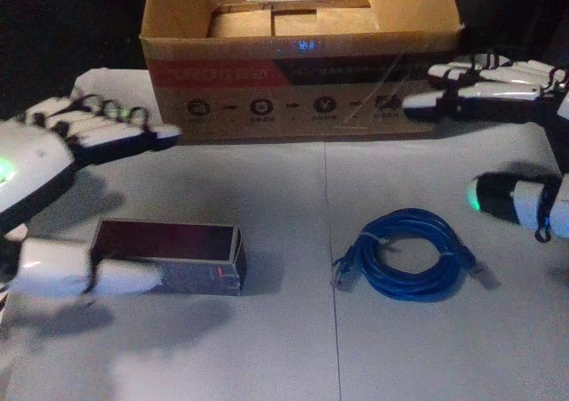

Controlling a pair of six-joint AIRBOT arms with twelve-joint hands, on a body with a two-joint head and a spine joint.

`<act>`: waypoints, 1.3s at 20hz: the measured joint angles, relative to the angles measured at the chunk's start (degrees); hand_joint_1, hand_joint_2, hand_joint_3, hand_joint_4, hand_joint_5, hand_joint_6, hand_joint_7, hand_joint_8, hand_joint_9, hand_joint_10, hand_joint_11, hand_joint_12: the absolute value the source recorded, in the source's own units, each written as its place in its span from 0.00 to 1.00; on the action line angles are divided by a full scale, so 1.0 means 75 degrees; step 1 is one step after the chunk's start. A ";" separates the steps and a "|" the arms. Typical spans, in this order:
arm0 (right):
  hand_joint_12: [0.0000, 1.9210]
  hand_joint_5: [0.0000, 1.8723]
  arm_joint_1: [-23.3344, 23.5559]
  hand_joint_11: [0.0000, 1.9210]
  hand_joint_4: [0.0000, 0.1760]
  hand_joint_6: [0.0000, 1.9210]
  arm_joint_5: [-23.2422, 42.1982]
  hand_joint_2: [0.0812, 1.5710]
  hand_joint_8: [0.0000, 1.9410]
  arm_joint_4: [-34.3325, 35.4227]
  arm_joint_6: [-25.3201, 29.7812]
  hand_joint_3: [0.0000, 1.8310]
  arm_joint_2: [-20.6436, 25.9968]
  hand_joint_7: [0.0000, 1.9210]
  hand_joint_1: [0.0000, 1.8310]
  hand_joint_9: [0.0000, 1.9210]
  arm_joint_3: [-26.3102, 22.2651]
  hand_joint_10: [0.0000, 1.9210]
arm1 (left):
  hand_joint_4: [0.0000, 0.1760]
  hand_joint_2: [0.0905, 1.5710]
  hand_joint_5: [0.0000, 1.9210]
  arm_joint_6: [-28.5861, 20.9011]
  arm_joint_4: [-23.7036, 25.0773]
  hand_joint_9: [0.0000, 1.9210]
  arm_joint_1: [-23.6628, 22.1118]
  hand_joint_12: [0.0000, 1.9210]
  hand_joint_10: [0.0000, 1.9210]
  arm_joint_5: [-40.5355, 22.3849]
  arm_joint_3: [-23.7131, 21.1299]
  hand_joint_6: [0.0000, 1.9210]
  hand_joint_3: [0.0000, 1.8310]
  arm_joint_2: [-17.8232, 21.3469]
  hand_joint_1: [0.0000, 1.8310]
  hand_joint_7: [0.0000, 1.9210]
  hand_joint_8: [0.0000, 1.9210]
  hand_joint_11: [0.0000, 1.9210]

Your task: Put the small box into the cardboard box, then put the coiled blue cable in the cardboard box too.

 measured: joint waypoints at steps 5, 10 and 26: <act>0.28 0.23 -0.0003 0.00 0.60 0.00 -0.0003 0.86 0.00 0.0017 -0.0003 0.00 0.0000 0.10 0.33 0.07 0.0017 0.00 | 0.26 0.51 0.30 0.0000 0.0443 0.32 -0.0460 0.56 0.01 0.0670 0.0254 0.00 0.00 -0.0656 0.47 0.34 0.00 0.03; 0.27 0.23 0.0000 0.00 0.55 0.00 0.0006 0.88 0.00 0.0017 -0.0003 0.00 0.0000 0.10 0.31 0.07 0.0017 0.00 | 0.00 0.70 0.47 -0.0219 0.0323 0.33 -0.0478 0.80 0.53 0.0705 0.0364 0.36 0.01 -0.0667 0.65 0.51 0.50 0.20; 0.25 0.21 -0.0003 0.00 0.56 0.00 0.0000 0.88 0.00 0.0038 0.0000 0.00 -0.0128 0.10 0.29 0.07 0.0096 0.00 | 0.00 0.69 0.55 -0.1212 0.1434 0.50 -0.1288 0.76 0.65 -0.0478 0.0399 0.34 0.00 0.0420 0.75 0.45 0.59 0.39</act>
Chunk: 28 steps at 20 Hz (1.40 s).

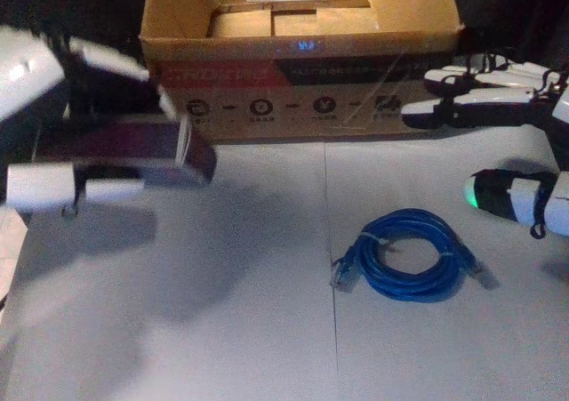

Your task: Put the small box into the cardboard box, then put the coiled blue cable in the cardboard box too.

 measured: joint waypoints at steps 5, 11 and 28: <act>0.20 0.22 0.0003 0.00 0.63 0.00 0.0012 0.89 0.00 0.0041 -0.0003 0.00 -0.0029 0.11 0.26 0.07 0.0114 0.00 | 0.00 0.70 0.57 -0.0029 0.0536 0.41 -0.1614 0.65 0.58 0.0251 0.0679 0.46 0.00 -0.0554 0.74 0.47 0.64 0.26; 0.20 0.21 0.0003 0.00 0.64 0.00 0.0003 0.89 0.00 0.0003 -0.0003 0.00 -0.0178 0.09 0.28 0.06 0.0219 0.00 | 0.00 0.70 0.54 -0.0038 0.0603 0.41 -0.3381 0.64 0.53 0.1274 0.1798 0.49 0.00 -0.1291 0.73 0.46 0.64 0.26; 0.17 0.20 0.0035 0.00 0.58 0.00 0.0006 0.90 0.00 0.0006 0.0131 0.00 -0.0399 0.08 0.26 0.04 0.0367 0.00 | 1.00 0.52 0.06 -0.0015 -0.0493 0.00 -0.3821 0.00 0.00 0.3943 0.3896 0.00 0.00 -0.3439 0.31 0.00 0.00 0.00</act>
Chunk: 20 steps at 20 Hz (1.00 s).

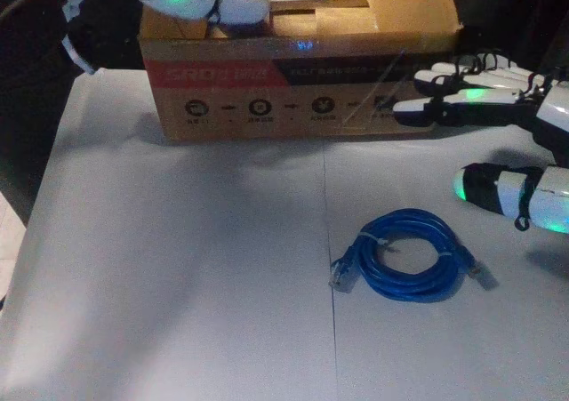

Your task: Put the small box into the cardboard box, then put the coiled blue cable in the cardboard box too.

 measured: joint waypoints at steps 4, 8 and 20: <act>0.20 0.20 0.0000 0.00 0.67 0.00 0.0003 0.90 0.00 -0.0006 0.0079 0.00 -0.0015 0.08 0.26 0.05 0.0000 0.00 | 1.00 0.51 0.06 -0.0006 0.0006 0.00 0.0146 0.00 0.00 -0.0466 -0.0452 0.00 0.00 0.0452 0.31 0.00 0.00 0.00; 0.12 0.19 0.0000 0.00 0.72 0.00 0.0000 0.91 0.00 0.0023 0.0108 0.00 -0.0015 0.08 0.26 0.04 0.0000 0.00 | 1.00 0.52 0.06 -0.0006 -0.0058 0.00 0.1052 0.01 0.00 -0.1609 -0.1504 0.00 0.00 0.1751 0.29 0.02 0.00 0.01; 0.17 0.07 0.0000 0.00 1.00 0.00 -0.0003 0.51 0.00 -0.0356 0.0551 0.00 -0.0286 0.04 0.43 0.04 0.0012 0.00 | 1.00 0.46 0.04 -0.0012 -0.0650 0.00 0.4616 0.00 0.00 -0.4310 -0.3797 0.00 0.00 0.3381 0.39 0.00 0.00 0.00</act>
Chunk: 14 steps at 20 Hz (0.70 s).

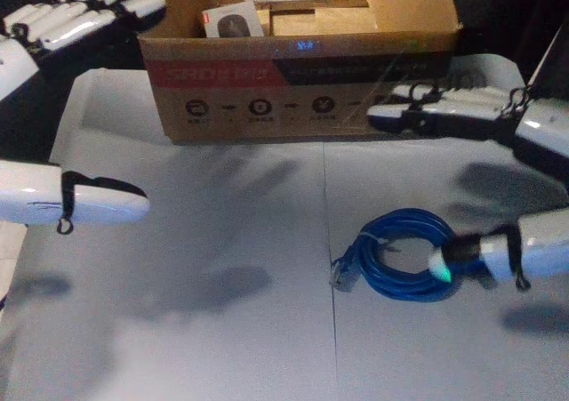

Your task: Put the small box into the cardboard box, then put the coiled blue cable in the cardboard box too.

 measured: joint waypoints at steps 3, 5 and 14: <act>0.21 0.04 -0.0093 0.00 1.00 0.00 -0.0032 0.46 0.00 -0.0012 0.0172 0.00 -0.0224 0.03 0.45 0.03 0.0003 0.00 | 1.00 0.46 0.03 0.0012 -0.0560 0.00 0.0271 0.00 0.00 -0.0265 0.0000 0.00 0.00 -0.0038 0.41 0.00 0.00 0.00; 0.21 0.04 -0.0204 0.00 1.00 0.00 -0.0233 0.44 0.00 -0.0152 0.0189 0.00 -0.0379 0.02 0.47 0.03 0.0003 0.00 | 1.00 0.45 0.03 0.0000 -0.0539 0.00 0.0271 0.00 0.00 -0.0420 -0.0052 0.00 0.00 -0.0117 0.40 0.00 0.00 0.00; 0.15 0.08 -0.0201 0.00 1.00 0.00 -0.1411 0.47 0.00 -0.0408 0.0201 0.00 -0.0831 0.03 0.48 0.03 0.0481 0.00 | 1.00 0.46 0.05 -0.0125 -0.0510 0.00 0.0405 0.00 0.00 -0.0627 -0.0122 0.00 0.00 -0.0236 0.38 0.00 0.00 0.00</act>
